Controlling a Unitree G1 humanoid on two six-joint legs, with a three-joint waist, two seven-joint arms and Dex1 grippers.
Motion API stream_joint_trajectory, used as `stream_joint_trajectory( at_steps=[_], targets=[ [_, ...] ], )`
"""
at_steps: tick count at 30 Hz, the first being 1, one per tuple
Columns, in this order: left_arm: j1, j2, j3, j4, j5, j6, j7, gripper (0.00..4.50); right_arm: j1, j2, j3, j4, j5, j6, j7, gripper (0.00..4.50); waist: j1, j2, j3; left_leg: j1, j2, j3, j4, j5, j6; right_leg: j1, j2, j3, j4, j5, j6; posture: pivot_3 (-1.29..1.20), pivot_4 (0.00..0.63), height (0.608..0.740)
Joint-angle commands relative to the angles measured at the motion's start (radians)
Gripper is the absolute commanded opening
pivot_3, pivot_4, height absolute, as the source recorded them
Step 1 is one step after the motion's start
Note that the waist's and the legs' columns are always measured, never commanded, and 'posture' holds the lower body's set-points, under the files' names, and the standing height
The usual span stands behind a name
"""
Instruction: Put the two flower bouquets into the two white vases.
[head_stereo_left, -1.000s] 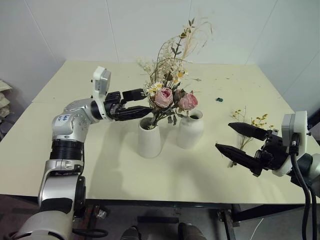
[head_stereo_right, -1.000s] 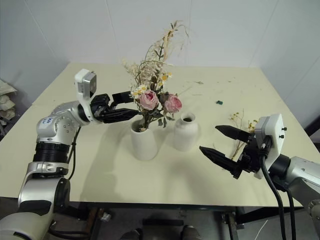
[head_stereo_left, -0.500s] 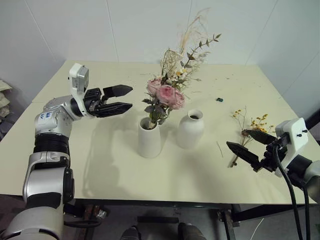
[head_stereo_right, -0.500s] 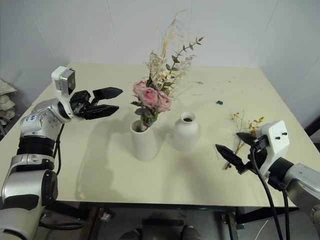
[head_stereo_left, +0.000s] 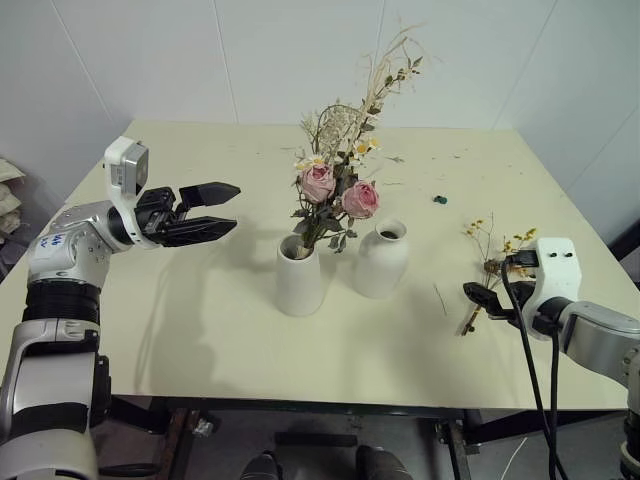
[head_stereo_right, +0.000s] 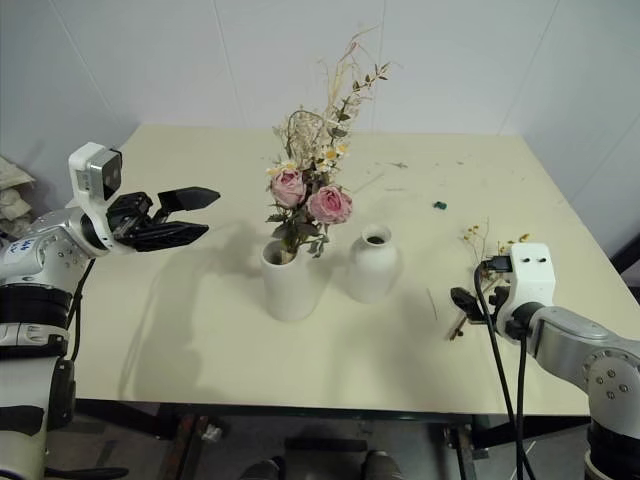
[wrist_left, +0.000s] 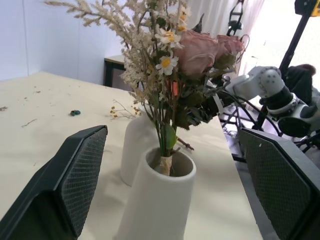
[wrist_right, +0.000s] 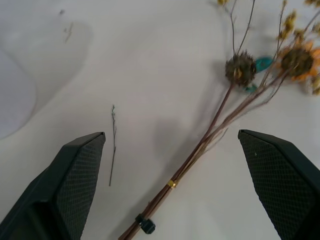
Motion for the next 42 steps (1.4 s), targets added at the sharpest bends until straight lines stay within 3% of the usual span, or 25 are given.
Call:
stream_joint_trajectory(
  at_steps=[1,8,16,21,29,30,35,42],
  targets=[
    [0.025,0.057,0.015,-0.025,-0.025,-0.031,-0.112,4.48,-0.062,0.02,0.02,0.031,-0.051,0.057,-0.026,4.5,-0.003,0.0,0.0,0.0,0.0,0.0,0.0,0.0,0.0,0.0,0.0,0.0,0.0,0.0,0.0,0.0,0.15,0.74],
    [0.08,0.067,0.05,-0.117,-0.09,0.006,-0.112,4.48,-0.201,0.103,0.049,0.129,-0.243,0.205,-0.098,4.5,-0.001,0.0,0.0,0.0,0.0,0.0,-0.001,0.0,0.0,-0.001,0.0,0.0,0.001,0.0,0.0,0.0,0.15,0.74],
    [0.117,0.064,0.096,-0.166,-0.096,0.031,-0.112,4.48,-0.21,0.181,0.031,0.154,-0.358,0.247,-0.048,4.5,-0.002,0.0,0.0,0.0,0.0,0.0,-0.003,0.0,0.0,-0.003,0.0,0.0,0.002,0.005,0.011,0.0,0.15,0.74],
    [0.106,0.046,0.111,-0.176,-0.09,0.044,-0.109,4.5,-0.206,0.205,0.022,0.142,-0.402,0.247,-0.023,3.02,-0.002,0.0,0.0,0.0,0.0,0.0,-0.003,0.0,0.0,-0.002,0.0,0.0,0.002,0.005,0.011,0.0,0.15,0.74],
    [0.076,0.024,0.105,-0.152,-0.071,0.042,-0.112,4.5,-0.202,0.217,-0.013,0.112,-0.462,0.247,0.008,0.22,0.002,0.0,0.0,0.0,0.0,0.0,-0.003,0.0,0.0,-0.001,0.0,-0.001,0.0,0.005,0.011,0.0,0.15,0.74],
    [0.071,0.022,0.103,-0.147,-0.068,0.041,-0.112,4.5,-0.203,0.218,-0.019,0.105,-0.475,0.247,0.012,0.04,0.001,0.0,0.0,0.0,0.0,0.0,-0.003,0.0,0.0,-0.001,0.0,-0.001,0.0,0.005,0.011,0.0,0.15,0.74],
    [0.05,0.01,0.092,-0.128,-0.056,0.038,-0.112,4.5,-0.207,0.214,-0.035,0.069,-0.522,0.165,0.053,0.04,-0.006,0.0,0.0,0.0,0.0,0.0,-0.004,0.0,0.0,-0.002,0.0,-0.001,0.0,0.006,0.012,0.0,0.15,0.74],
    [0.001,-0.015,0.053,-0.095,-0.061,0.036,-0.112,4.5,-0.301,0.187,-0.036,0.079,-0.543,-0.283,0.198,0.04,-0.01,0.001,0.0,0.0,0.0,0.0,-0.004,0.0,0.0,-0.003,0.0,-0.001,0.0,0.006,0.013,0.0,0.15,0.74]
  ],
)
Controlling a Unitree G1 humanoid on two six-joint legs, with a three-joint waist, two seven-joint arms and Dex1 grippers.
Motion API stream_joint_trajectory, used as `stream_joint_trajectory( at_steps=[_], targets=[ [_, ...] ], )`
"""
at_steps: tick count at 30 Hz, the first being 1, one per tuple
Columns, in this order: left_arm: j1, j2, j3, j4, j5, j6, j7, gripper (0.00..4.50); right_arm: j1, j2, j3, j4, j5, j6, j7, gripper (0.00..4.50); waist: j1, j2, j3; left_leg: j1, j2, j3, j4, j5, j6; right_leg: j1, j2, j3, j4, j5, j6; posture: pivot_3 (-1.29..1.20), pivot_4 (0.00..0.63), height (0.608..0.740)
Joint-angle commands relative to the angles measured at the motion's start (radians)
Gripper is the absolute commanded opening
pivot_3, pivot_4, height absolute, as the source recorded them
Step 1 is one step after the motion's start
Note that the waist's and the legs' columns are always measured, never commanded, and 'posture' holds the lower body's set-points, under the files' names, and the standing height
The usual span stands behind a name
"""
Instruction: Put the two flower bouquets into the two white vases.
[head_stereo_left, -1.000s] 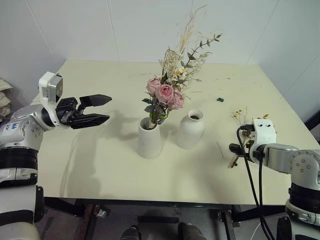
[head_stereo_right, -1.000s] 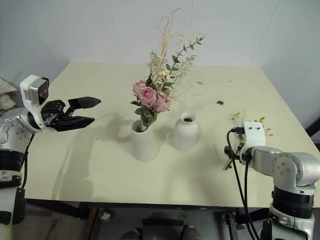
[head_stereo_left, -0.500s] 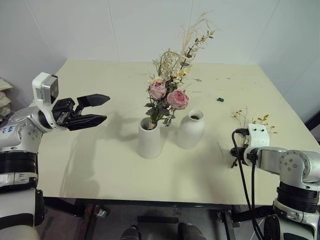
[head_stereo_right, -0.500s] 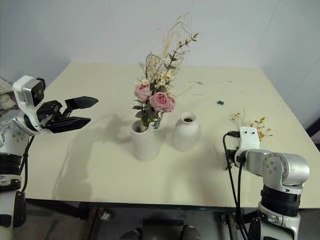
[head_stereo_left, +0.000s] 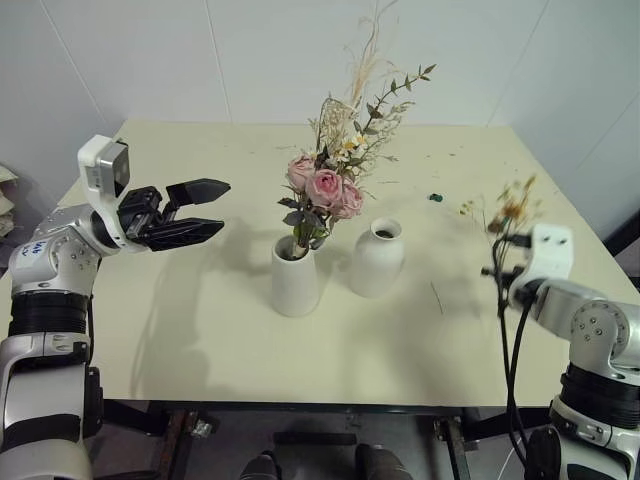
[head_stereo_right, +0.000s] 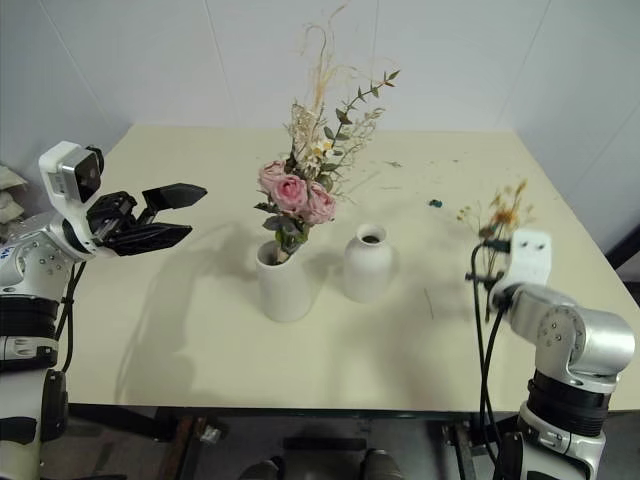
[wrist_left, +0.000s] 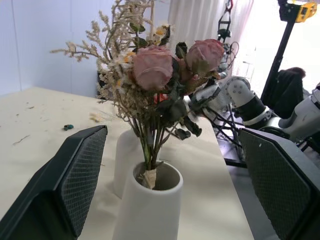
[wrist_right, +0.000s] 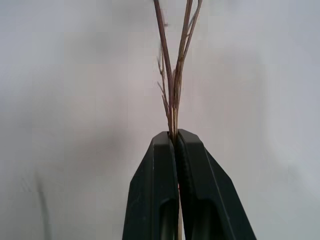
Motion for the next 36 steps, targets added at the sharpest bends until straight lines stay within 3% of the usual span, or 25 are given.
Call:
stream_joint_trajectory(
  at_steps=[1,4,12,20,31,36],
  targets=[
    [-0.039,0.01,-0.006,0.013,-0.011,-0.008,-0.112,4.5,-0.034,-0.025,0.023,-0.036,-0.007,-0.217,0.094,0.04,0.0,0.0,0.0,0.0,0.0,0.0,0.0,0.0,0.0,0.0,0.0,0.0,0.0,0.0,0.0,0.0,0.15,0.74],
    [-0.058,0.005,-0.023,0.024,-0.019,-0.007,-0.112,4.5,-0.062,-0.002,0.098,-0.027,-0.029,-0.519,0.228,0.04,-0.003,0.0,0.0,0.0,0.0,0.0,-0.002,0.0,0.0,0.0,0.0,0.0,-0.001,-0.001,0.001,0.0,0.15,0.74],
    [-0.062,0.006,-0.037,0.027,-0.029,-0.017,-0.112,4.5,-0.154,0.133,0.238,0.046,-0.002,-0.81,0.373,0.04,-0.018,0.0,0.0,0.0,0.0,0.0,-0.002,0.0,0.0,0.0,0.0,0.0,0.001,-0.001,0.002,0.0,0.15,0.74],
    [0.0,0.016,0.029,-0.034,-0.006,-0.044,-0.091,4.5,-0.122,0.211,0.351,0.101,0.009,-0.886,0.476,0.04,-0.018,0.0,0.0,0.0,0.0,0.0,-0.002,0.0,0.0,-0.001,0.0,0.0,0.003,-0.001,0.001,0.0,0.15,0.74],
    [0.251,0.026,0.152,-0.452,-0.121,0.174,0.1,4.5,-0.082,0.218,0.364,0.125,0.014,-0.907,0.517,0.04,-0.019,0.0,0.0,0.001,0.0,-0.001,-0.002,0.0,0.0,-0.001,0.0,0.0,0.003,-0.002,0.0,0.0,0.15,0.74],
    [0.311,0.022,0.191,-0.544,-0.146,0.217,0.167,4.5,-0.077,0.22,0.365,0.124,0.023,-0.905,0.529,0.04,-0.017,0.0,0.0,0.001,0.001,-0.001,-0.001,0.0,0.0,-0.001,0.0,0.0,0.005,-0.002,-0.001,0.0,0.15,0.74]
  ],
)
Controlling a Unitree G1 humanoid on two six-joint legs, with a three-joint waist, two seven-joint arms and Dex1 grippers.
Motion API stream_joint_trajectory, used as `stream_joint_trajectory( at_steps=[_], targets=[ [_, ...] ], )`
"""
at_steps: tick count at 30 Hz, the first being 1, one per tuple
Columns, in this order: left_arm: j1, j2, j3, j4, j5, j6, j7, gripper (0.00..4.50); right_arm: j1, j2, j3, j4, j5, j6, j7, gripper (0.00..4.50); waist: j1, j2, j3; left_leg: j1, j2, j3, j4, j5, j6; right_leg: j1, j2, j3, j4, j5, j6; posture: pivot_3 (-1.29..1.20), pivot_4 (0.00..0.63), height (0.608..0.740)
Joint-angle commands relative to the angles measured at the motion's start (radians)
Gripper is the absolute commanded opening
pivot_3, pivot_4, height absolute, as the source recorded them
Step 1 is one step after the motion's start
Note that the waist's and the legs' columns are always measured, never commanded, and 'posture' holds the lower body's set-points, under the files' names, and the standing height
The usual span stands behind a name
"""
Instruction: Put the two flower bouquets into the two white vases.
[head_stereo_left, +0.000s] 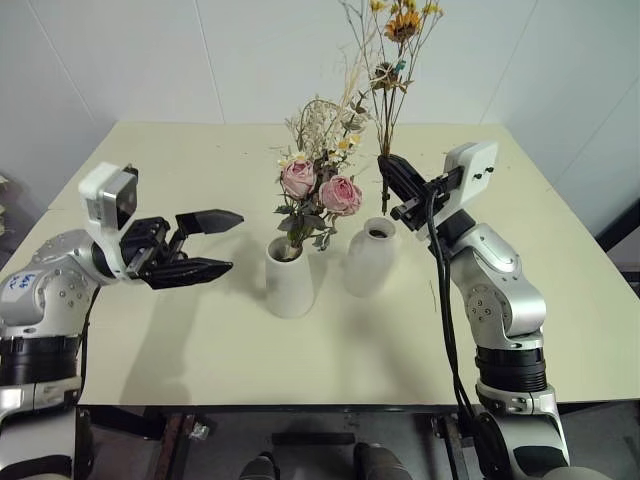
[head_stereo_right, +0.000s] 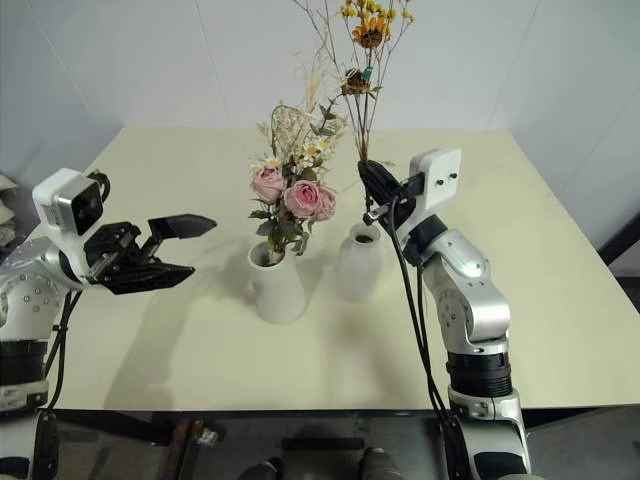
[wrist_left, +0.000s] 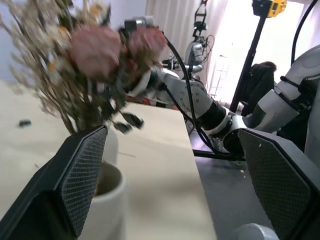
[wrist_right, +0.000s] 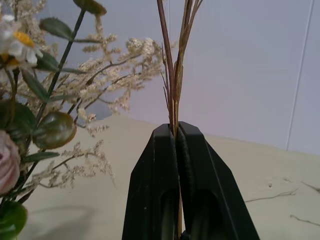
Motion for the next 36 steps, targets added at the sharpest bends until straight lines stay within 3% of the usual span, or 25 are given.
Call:
stream_joint_trajectory(
  at_steps=[1,15,21,26,31,36],
  targets=[
    [0.027,0.022,0.058,-0.086,-0.035,0.025,0.045,4.5,-0.003,0.001,-0.002,-0.034,0.028,-0.014,0.019,0.04,0.0,0.0,0.0,0.0,0.0,0.0,0.0,0.0,0.0,0.0,0.0,0.0,0.0,0.0,0.0,0.0,0.15,0.74],
    [0.156,-0.031,0.082,-0.348,-0.141,0.162,0.337,4.5,0.088,0.007,0.007,-0.129,0.097,0.027,0.017,0.04,0.001,0.0,0.0,0.0,0.0,0.0,0.0,0.0,0.0,0.0,0.0,0.0,-0.001,-0.001,-0.001,0.0,0.15,0.74],
    [0.132,-0.05,0.101,-0.308,-0.094,0.088,0.387,4.5,0.074,0.013,0.008,-0.094,0.094,0.013,0.029,0.04,0.002,0.0,0.0,0.001,0.0,0.0,0.0,0.0,0.0,0.0,0.0,0.0,-0.001,-0.001,-0.001,0.0,0.15,0.74],
    [0.027,-0.019,0.042,-0.052,0.1,-0.114,0.3,4.5,0.069,0.009,-0.007,-0.078,0.094,-0.008,0.036,0.04,0.003,0.0,0.0,0.001,0.0,0.0,0.0,0.0,0.0,0.0,0.0,0.0,-0.002,-0.004,-0.008,0.0,0.15,0.74],
    [-0.143,-0.054,-0.036,0.256,0.233,-0.302,0.155,4.5,0.068,0.008,-0.017,-0.064,0.093,-0.03,0.031,0.04,0.007,0.0,0.0,0.0,-0.001,0.0,0.0,0.0,0.0,0.001,0.0,0.0,-0.004,-0.002,-0.004,0.0,0.15,0.74],
    [-0.399,-0.167,-0.105,0.676,0.34,-0.503,-0.029,4.5,0.079,0.006,-0.024,-0.068,0.087,-0.04,0.02,0.04,0.024,0.0,0.0,-0.001,-0.001,0.0,-0.001,0.0,0.0,0.001,0.0,-0.001,-0.004,0.0,0.0,0.0,0.15,0.74]
  ],
)
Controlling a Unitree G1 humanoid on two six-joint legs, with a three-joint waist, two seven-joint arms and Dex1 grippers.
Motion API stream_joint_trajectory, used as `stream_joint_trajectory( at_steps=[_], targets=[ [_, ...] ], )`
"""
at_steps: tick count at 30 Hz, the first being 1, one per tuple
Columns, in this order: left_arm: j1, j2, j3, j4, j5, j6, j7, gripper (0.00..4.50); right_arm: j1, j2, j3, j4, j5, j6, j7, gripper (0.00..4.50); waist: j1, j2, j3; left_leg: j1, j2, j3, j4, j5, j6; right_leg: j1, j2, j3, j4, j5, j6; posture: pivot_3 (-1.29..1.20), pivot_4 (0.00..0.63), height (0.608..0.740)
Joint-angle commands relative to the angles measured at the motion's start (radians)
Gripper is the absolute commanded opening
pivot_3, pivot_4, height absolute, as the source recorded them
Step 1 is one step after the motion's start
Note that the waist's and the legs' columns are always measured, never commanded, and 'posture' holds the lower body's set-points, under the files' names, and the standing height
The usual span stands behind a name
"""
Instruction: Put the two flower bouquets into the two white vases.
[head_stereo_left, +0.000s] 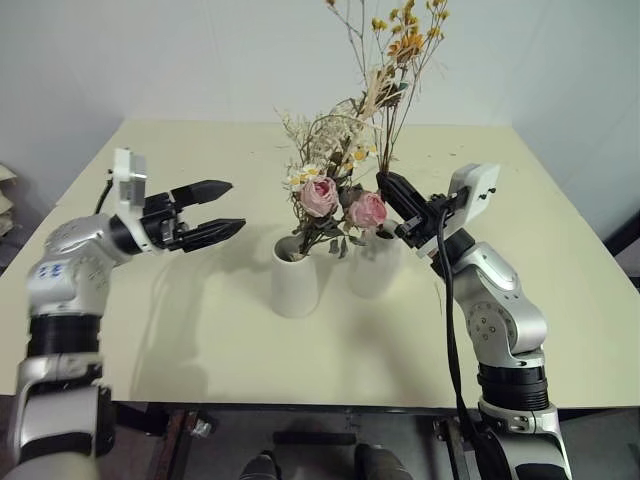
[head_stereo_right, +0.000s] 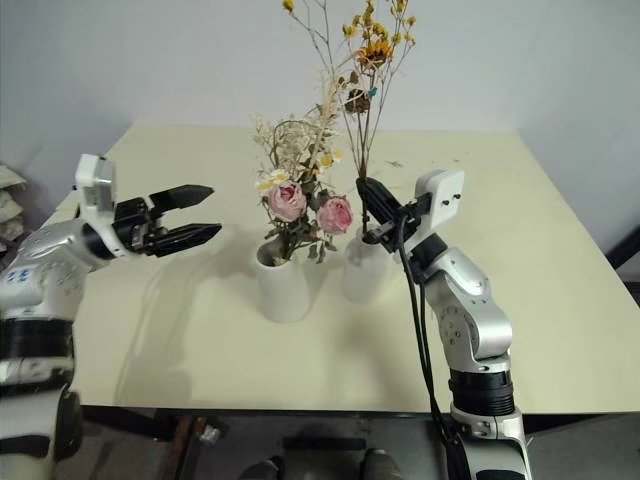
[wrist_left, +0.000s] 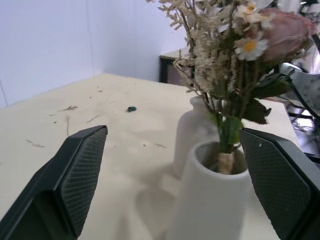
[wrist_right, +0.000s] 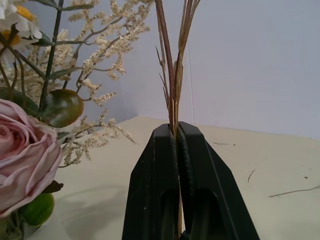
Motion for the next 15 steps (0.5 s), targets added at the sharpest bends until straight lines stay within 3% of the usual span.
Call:
stream_joint_trajectory(
  at_steps=[1,6,15],
  targets=[
    [-0.125,-0.041,-0.018,0.216,0.071,-0.132,-0.076,4.5,-0.006,-0.003,-0.015,-0.031,0.001,-0.034,-0.005,0.04,0.003,0.0,0.0,0.0,0.0,0.0,0.0,0.0,0.0,0.0,0.0,0.0,-0.001,0.0,0.001,0.0,0.15,0.74],
    [-0.264,-0.126,-0.046,0.473,0.2,-0.291,-0.035,4.5,0.016,-0.006,-0.025,-0.061,-0.001,-0.033,-0.029,0.04,0.002,0.0,0.0,-0.001,0.0,0.0,0.0,0.0,0.001,0.0,0.0,0.0,-0.001,0.001,0.002,0.0,0.15,0.74],
    [-0.339,-0.186,-0.061,0.622,0.318,-0.402,-0.029,4.5,0.063,0.002,-0.026,-0.119,-0.004,-0.037,-0.076,0.04,0.001,0.0,0.0,-0.001,0.0,0.0,0.0,0.0,0.001,0.0,0.0,0.0,0.0,0.0,0.003,0.0,0.15,0.74]
  ],
)
